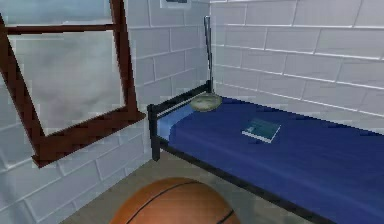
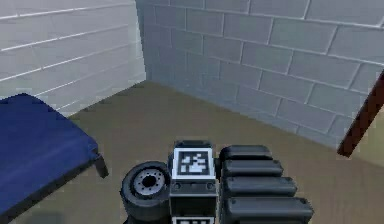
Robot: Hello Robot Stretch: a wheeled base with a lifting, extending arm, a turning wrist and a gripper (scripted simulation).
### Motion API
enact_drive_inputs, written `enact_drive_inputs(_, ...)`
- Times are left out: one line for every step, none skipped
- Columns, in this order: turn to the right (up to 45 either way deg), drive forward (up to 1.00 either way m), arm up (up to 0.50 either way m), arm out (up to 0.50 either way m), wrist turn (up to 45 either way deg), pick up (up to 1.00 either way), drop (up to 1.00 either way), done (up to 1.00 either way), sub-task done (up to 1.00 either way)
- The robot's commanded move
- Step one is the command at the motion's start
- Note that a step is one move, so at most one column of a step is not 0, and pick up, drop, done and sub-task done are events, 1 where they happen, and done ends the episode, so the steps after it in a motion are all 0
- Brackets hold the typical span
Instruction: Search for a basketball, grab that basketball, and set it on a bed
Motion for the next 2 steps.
enact_drive_inputs(0.0,0.8,0.0,0.0,0.0,0.0,0.0,0.0,0.0)
enact_drive_inputs(45.0,0.0,0.0,0.0,0.0,0.0,0.0,0.0,0.0)
